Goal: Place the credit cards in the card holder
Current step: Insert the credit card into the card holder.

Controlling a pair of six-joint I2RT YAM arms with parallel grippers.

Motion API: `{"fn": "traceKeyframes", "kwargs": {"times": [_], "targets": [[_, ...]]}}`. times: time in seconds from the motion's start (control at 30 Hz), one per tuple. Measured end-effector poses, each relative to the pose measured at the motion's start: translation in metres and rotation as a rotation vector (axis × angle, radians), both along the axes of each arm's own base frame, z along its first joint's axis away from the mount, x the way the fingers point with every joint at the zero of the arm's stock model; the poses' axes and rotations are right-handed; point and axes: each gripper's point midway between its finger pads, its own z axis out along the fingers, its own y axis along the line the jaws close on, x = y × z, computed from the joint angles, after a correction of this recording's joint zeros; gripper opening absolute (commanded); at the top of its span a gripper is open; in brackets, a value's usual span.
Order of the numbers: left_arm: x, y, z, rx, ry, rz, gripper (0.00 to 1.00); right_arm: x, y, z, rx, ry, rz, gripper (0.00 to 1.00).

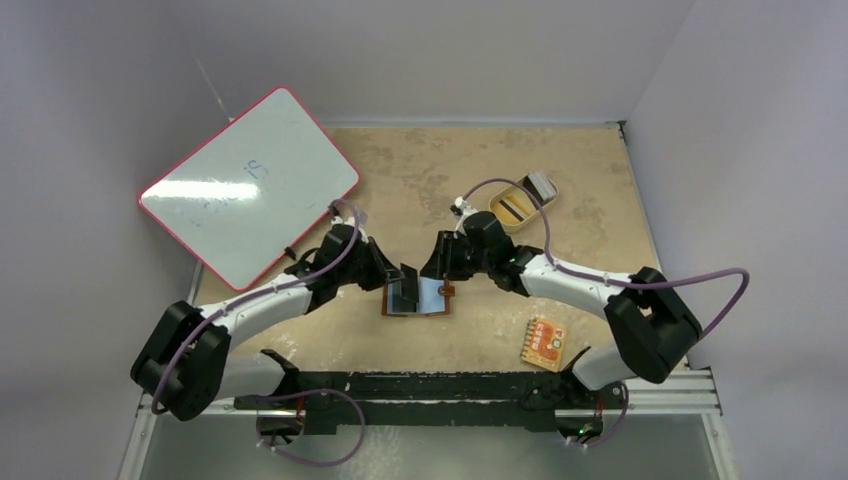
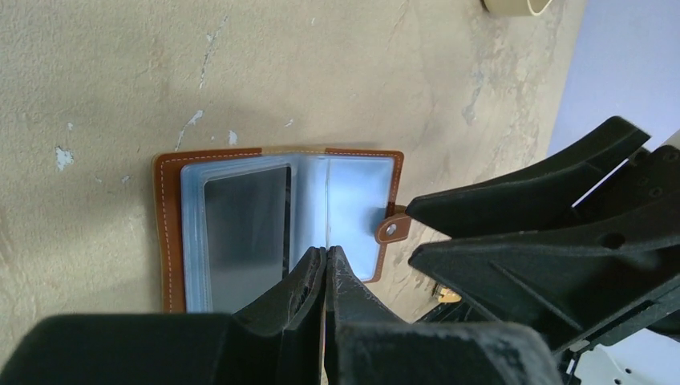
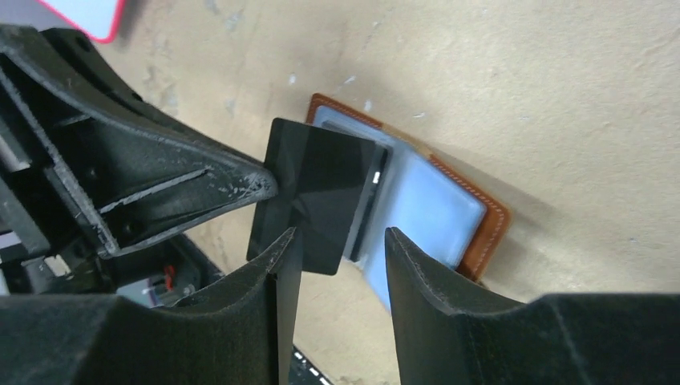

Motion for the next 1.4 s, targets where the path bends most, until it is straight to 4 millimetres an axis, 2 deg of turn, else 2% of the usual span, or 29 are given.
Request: {"fn": "traceKeyframes", "kwargs": {"times": [0.23,0.57,0.73,0.93,1.4], "targets": [[-0.01,0.001,-0.023,0.006,0.039,-0.029,0.0,0.013,-0.019,-0.021,-0.153,-0.024,-0.048,0.37],[-0.01,-0.008,-0.027,-0.026,0.04,-0.065,0.0,0.013,-0.034,-0.054,-0.277,0.003,-0.045,0.24],[-0.009,-0.01,-0.029,-0.029,0.034,-0.074,0.0,0.013,-0.036,-0.061,-0.297,0.007,-0.041,0.19],[-0.01,-0.01,-0.035,-0.02,0.03,-0.088,0.0,0.009,-0.042,-0.073,-0.327,0.024,-0.043,0.18],[-0.01,-0.004,-0.054,0.04,0.034,-0.1,0.0,0.009,-0.043,-0.075,-0.326,0.019,-0.046,0.17]]}}
